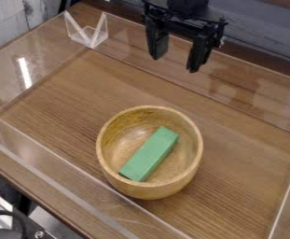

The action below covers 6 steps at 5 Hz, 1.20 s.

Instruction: Remove the green block from inside the brown bowl and put it on the table

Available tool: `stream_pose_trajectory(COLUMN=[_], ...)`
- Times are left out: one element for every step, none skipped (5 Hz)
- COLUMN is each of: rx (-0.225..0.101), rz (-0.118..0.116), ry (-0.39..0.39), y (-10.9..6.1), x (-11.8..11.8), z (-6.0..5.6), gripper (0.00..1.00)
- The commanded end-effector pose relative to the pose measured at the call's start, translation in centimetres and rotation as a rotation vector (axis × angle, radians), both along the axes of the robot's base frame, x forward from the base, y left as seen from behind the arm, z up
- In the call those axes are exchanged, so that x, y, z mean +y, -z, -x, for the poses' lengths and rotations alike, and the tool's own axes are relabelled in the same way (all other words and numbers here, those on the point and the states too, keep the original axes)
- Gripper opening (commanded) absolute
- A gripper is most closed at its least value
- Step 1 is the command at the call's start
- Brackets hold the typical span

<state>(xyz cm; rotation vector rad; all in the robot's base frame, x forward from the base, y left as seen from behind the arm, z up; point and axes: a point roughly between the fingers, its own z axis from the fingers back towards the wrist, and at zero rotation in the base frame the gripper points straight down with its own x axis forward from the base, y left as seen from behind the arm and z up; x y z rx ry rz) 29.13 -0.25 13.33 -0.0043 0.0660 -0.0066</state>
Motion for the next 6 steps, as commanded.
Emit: stream_pose_trajectory(rx=[0.018, 0.037, 0.011, -0.019, -0.039, -0.053], rz=[-0.002, -0.005, -0.007, -0.005, 0.003, 0.014], ry=[0.036, 0.089, 0.104, 0.120, 0.133, 0.144], y=[1.3, 3.2, 4.8, 6.3, 7.5, 8.2], x=[0.1, -0.2, -0.5, -0.9, -1.1, -1.2], z=[1.8, 5.0, 6.3, 6.8, 7.0, 7.1], gripper=[1.00, 1.00, 1.00, 1.00, 1.00, 1.00])
